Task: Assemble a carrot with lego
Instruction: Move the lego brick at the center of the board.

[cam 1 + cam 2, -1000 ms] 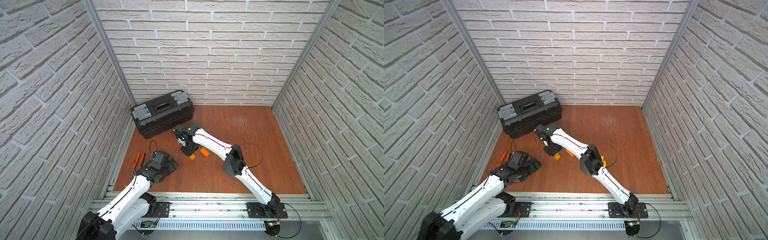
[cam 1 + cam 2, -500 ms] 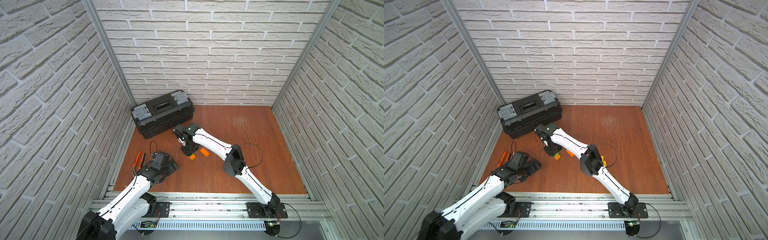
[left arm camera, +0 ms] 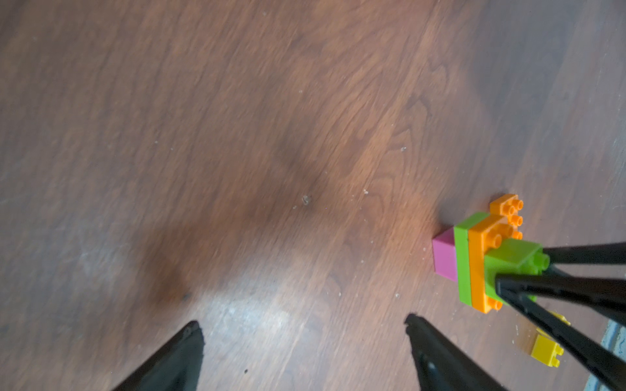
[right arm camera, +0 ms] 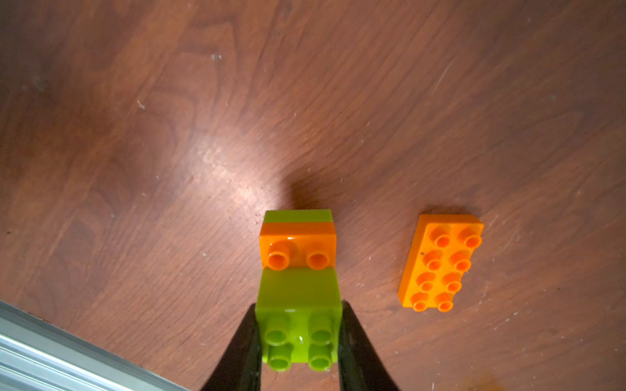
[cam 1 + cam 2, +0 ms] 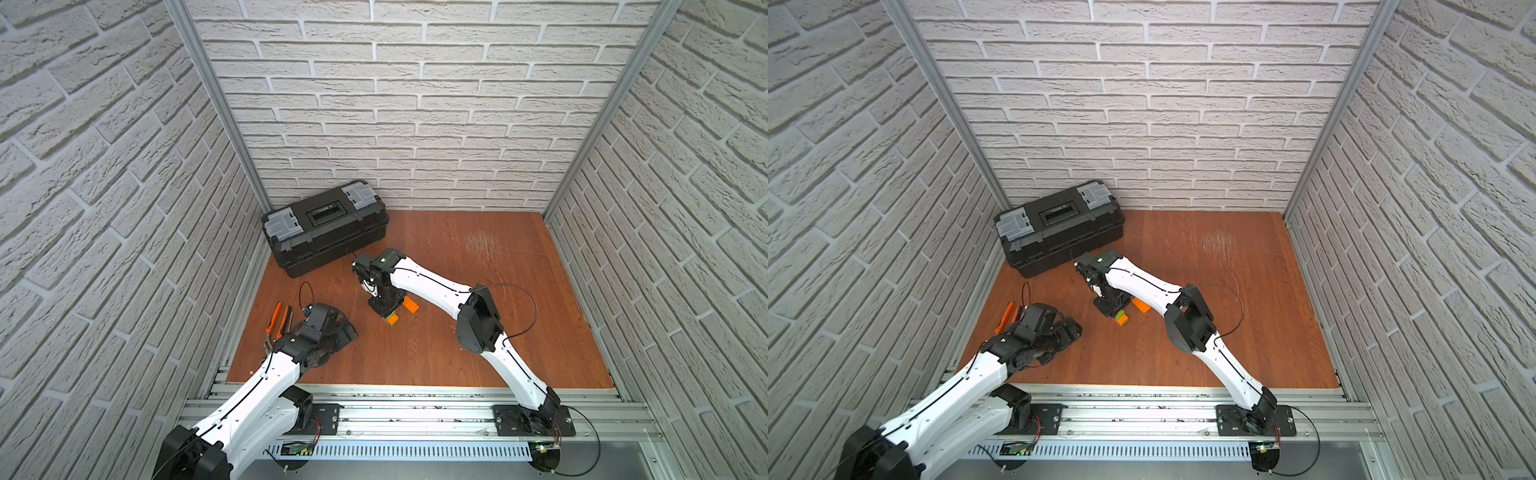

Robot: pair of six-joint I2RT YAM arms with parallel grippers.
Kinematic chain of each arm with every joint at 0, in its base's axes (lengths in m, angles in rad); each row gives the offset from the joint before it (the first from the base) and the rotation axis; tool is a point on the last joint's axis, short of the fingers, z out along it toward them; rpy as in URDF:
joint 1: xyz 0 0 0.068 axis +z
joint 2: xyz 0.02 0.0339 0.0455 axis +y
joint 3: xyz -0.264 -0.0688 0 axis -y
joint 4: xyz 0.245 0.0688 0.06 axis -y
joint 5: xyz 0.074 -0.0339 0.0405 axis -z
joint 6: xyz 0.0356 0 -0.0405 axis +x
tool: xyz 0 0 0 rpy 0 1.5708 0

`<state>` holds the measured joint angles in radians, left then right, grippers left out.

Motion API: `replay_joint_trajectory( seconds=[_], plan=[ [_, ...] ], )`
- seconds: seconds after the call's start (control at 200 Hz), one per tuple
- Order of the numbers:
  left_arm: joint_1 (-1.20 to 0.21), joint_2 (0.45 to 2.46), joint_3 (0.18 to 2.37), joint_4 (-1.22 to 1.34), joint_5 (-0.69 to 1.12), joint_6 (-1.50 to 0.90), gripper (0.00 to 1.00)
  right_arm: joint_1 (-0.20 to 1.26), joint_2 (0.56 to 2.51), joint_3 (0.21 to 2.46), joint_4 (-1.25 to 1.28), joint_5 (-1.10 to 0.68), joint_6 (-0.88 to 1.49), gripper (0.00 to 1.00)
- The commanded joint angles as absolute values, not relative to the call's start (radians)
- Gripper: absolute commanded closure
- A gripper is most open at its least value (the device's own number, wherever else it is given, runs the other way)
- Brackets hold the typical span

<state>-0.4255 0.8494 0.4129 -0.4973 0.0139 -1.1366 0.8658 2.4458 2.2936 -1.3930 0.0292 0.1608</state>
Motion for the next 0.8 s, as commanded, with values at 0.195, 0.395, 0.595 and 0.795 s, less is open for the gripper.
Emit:
replay_joint_trajectory(
  seconds=[0.195,0.395,0.595,0.795],
  plan=[
    [-0.420,0.839,0.417,-0.508,0.024,-1.128,0.05,0.864,2.371,1.899,-1.395,-0.012,0.148,0.98],
    [-0.422,0.838,0.422,-0.509,0.023,-1.135,0.05,0.865,2.261,1.714,-1.281,-0.057,0.192,0.98],
    [-0.430,0.836,0.436,-0.525,0.021,-1.137,0.05,0.867,2.210,1.608,-1.185,-0.072,0.249,0.88],
    [-0.433,0.836,0.453,-0.552,0.012,-1.132,0.03,0.867,2.157,1.614,-1.175,-0.054,0.278,0.50]
  ],
)
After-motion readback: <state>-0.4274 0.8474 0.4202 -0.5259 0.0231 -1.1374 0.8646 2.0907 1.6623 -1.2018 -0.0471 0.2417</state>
